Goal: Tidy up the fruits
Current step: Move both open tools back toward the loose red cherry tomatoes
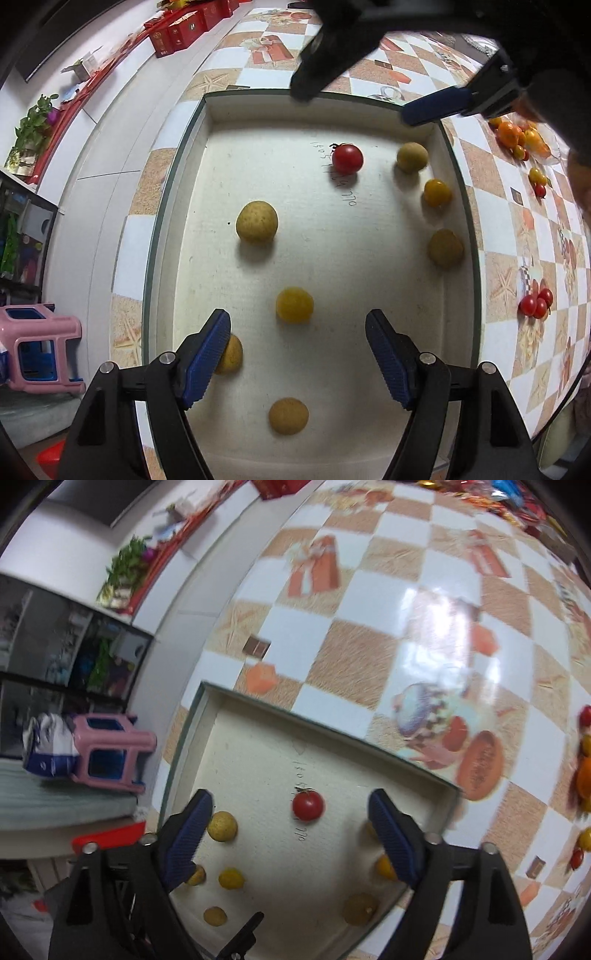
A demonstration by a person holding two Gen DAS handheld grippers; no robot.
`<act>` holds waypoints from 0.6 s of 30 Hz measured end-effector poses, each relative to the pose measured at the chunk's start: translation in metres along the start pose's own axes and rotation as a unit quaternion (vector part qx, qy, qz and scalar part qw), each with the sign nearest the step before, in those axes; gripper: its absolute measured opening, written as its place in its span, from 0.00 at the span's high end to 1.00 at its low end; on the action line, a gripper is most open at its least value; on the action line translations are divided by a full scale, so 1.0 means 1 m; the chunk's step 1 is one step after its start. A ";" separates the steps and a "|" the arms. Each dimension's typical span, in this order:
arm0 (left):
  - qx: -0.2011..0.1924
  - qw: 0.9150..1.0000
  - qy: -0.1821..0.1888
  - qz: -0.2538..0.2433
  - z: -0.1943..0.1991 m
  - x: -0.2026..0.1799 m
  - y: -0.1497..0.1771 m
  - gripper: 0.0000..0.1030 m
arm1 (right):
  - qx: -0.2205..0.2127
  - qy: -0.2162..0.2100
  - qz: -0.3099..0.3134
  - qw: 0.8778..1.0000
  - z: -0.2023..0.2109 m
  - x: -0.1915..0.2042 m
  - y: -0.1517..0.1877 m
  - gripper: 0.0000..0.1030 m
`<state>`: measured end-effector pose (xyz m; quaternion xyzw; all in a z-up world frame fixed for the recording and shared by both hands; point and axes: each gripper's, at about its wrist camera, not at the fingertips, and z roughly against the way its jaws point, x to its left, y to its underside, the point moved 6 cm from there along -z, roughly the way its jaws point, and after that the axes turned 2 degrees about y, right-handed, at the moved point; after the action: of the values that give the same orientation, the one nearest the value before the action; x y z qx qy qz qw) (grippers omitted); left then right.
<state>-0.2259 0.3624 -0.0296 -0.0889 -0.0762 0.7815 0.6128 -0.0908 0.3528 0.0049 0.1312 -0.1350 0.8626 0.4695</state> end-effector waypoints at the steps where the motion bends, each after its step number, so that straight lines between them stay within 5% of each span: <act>1: 0.000 1.000 0.000 -0.002 0.002 -0.002 0.001 0.25 | -0.009 0.000 -0.007 1.000 0.008 -0.004 0.001 0.06; 8: -0.009 0.999 -0.003 -0.043 0.018 -0.033 -0.001 0.25 | -0.041 0.014 -0.056 0.997 0.048 -0.051 0.021 0.01; 18: -0.028 0.995 0.017 -0.092 0.036 -0.091 -0.014 0.26 | -0.046 0.072 -0.161 0.983 0.086 -0.166 0.107 0.01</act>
<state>-0.2003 0.2771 0.0130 -0.1120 -0.0954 0.7175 0.6809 -0.0859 0.1380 0.0144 0.0676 -0.1173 0.7758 0.6162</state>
